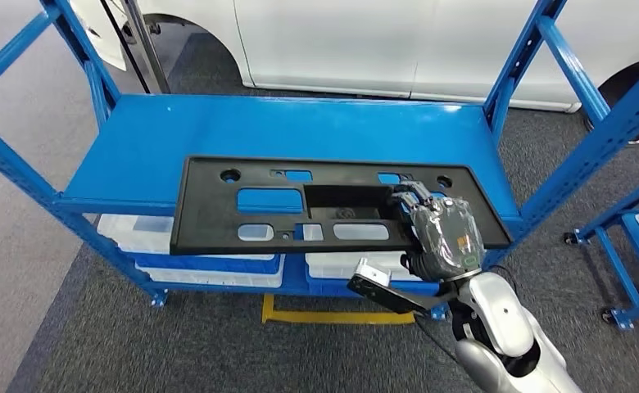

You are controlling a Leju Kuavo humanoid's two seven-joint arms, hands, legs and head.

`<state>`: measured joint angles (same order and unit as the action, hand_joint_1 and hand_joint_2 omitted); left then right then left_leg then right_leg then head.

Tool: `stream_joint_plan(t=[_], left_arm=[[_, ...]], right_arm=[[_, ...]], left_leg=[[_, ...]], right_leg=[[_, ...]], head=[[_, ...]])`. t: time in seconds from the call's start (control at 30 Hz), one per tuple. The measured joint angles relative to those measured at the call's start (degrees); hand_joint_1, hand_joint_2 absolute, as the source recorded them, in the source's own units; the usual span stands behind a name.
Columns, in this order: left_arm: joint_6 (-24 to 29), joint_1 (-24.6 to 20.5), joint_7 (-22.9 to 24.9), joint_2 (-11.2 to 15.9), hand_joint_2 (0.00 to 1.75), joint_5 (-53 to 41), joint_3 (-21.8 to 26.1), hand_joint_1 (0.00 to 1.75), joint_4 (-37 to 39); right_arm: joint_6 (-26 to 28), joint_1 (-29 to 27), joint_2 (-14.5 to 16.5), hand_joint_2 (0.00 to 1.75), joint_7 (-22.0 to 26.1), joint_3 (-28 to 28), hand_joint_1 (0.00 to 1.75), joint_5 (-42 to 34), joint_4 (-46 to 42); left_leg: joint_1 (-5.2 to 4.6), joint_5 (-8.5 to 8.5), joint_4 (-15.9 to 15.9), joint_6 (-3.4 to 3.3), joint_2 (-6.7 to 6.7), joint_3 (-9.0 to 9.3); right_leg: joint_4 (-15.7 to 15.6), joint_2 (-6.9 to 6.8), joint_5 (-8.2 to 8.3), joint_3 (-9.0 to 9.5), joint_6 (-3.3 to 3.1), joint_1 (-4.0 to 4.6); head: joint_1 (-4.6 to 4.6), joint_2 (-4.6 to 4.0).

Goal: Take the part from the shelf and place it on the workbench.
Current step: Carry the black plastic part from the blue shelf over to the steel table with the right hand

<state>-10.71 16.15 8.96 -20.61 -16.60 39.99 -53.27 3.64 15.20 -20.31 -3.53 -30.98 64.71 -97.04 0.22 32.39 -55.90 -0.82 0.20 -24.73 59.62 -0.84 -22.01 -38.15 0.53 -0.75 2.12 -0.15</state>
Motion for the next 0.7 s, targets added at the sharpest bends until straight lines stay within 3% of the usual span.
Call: stream_joint_plan(t=[0.07, 0.13, 0.2, 0.23, 0.27, 0.3, 0.33, 0.4, 0.47, 0.53, 0.6, 0.7], left_arm=[[-0.06, -0.03, -0.10, -0.01, 1.75, 0.01, 0.05, 0.00, 0.01], [-0.09, -0.02, -0.14, -0.03, 1.75, 0.00, 0.14, 0.00, 0.01], [-0.13, 0.01, -0.20, -0.03, 1.75, -0.10, 0.25, 0.00, 0.02], [-0.16, 0.03, -0.22, -0.03, 1.75, -0.20, 0.31, 0.00, 0.03], [-0.22, 0.04, -0.23, -0.04, 1.75, -0.38, 0.39, 0.00, 0.05], [-0.30, 0.04, -0.23, -0.04, 1.75, -0.62, 0.46, 0.00, 0.07], [-0.39, 0.00, -0.23, -0.05, 1.75, -0.85, 0.52, 0.00, 0.08], [-0.57, -0.23, -0.24, -0.09, 1.75, -1.41, 0.63, 0.00, 0.13], [-0.75, -0.54, -0.38, -0.14, 1.75, -2.13, 0.99, 0.00, 0.20], [-0.96, -0.68, -0.56, -0.14, 1.75, -3.21, 1.61, 0.00, 0.27], [-1.11, -0.79, -0.62, -0.11, 1.75, -4.52, 2.38, 0.00, 0.37], [-1.25, -1.29, -0.72, -0.02, 1.75, -6.10, 3.62, 0.00, 0.58]], right_arm=[[-0.06, 0.01, -0.07, 1.75, 0.20, 0.00, 1.75, -0.24, 0.01], [-0.08, -0.01, -0.22, 1.75, 0.34, 0.02, 1.75, -0.59, 0.02], [-0.07, -0.11, -0.36, 1.75, 0.46, 0.03, 1.75, -0.99, 0.03], [-0.06, -0.19, -0.38, 1.75, 0.50, 0.03, 1.75, -1.14, 0.04], [-0.03, -0.24, -0.40, 1.75, 0.55, 0.03, 1.75, -1.29, 0.04], [-0.01, -0.26, -0.40, 1.75, 0.62, 0.03, 1.75, -1.43, 0.04], [0.02, -0.27, -0.41, 1.75, 0.70, 0.04, 1.75, -1.57, 0.03], [0.05, -0.27, -0.43, 1.75, 0.87, 0.05, 1.75, -1.88, -0.04], [0.05, -0.25, -0.45, 1.75, 0.96, 0.06, 1.75, -2.17, -0.21], [0.03, -0.15, -0.44, 1.75, 1.01, 0.05, 1.75, -2.38, -0.61], [0.02, -0.07, -0.41, 1.75, 1.04, 0.00, 1.75, -2.46, -1.17], [0.01, -0.20, -0.39, 1.75, 1.04, -0.18, 1.75, -2.57, -1.84]], left_leg=[[0.05, -1.02, 0.19, -0.90, -0.29, -0.56], [0.19, -2.20, 0.36, -1.62, -0.52, -1.47], [0.12, -3.08, 0.18, -1.83, -0.97, -2.58], [0.09, -3.43, 0.00, -1.78, -1.29, -3.12], [0.07, -3.69, -0.25, -1.71, -1.70, -3.61], [0.06, -3.83, -0.56, -1.62, -2.13, -4.01], [0.07, -3.86, -0.90, -1.53, -2.58, -4.29], [0.04, -3.84, -1.58, -1.18, -3.45, -4.94], [0.18, -4.04, -1.99, -0.55, -4.39, -5.81], [0.37, -4.21, -2.11, 0.15, -5.23, -6.37], [0.28, -2.96, -3.85, 0.73, -4.02, -7.37], [0.37, 1.91, -13.97, 1.41, -1.17, -12.45]], right_leg=[[0.46, 0.01, -0.39, -0.28, 0.77, -0.28], [4.73, 0.28, -4.13, -1.90, 1.24, -0.44], [12.02, 0.44, -8.85, -4.25, 1.59, -0.47], [14.50, 0.48, -9.98, -4.75, 1.71, -0.48], [14.97, 0.55, -9.96, -4.20, 1.73, -0.49], [13.16, 0.71, -8.91, -2.51, 1.66, -0.50], [9.51, 1.26, -7.28, 0.05, 1.48, -0.51], [2.67, 3.41, -5.53, 4.41, 0.86, -0.51], [0.41, 4.39, -5.70, 5.41, 0.34, -0.35], [-0.05, 3.22, -5.48, 5.26, -0.15, -0.36], [-0.83, 1.89, -5.13, 5.55, -0.92, -0.60], [-1.12, -0.33, -4.96, 5.57, -1.54, -0.56]], head=[[0.01, 0.00], [-0.01, 0.00], [-0.01, 0.00], [-0.02, 0.00], [-0.02, 0.00], [-0.02, 0.00], [-0.02, 0.00], [-0.02, 0.00], [-0.04, 0.00], [-0.05, 0.00], [-0.01, 0.00], [0.06, 0.00]])
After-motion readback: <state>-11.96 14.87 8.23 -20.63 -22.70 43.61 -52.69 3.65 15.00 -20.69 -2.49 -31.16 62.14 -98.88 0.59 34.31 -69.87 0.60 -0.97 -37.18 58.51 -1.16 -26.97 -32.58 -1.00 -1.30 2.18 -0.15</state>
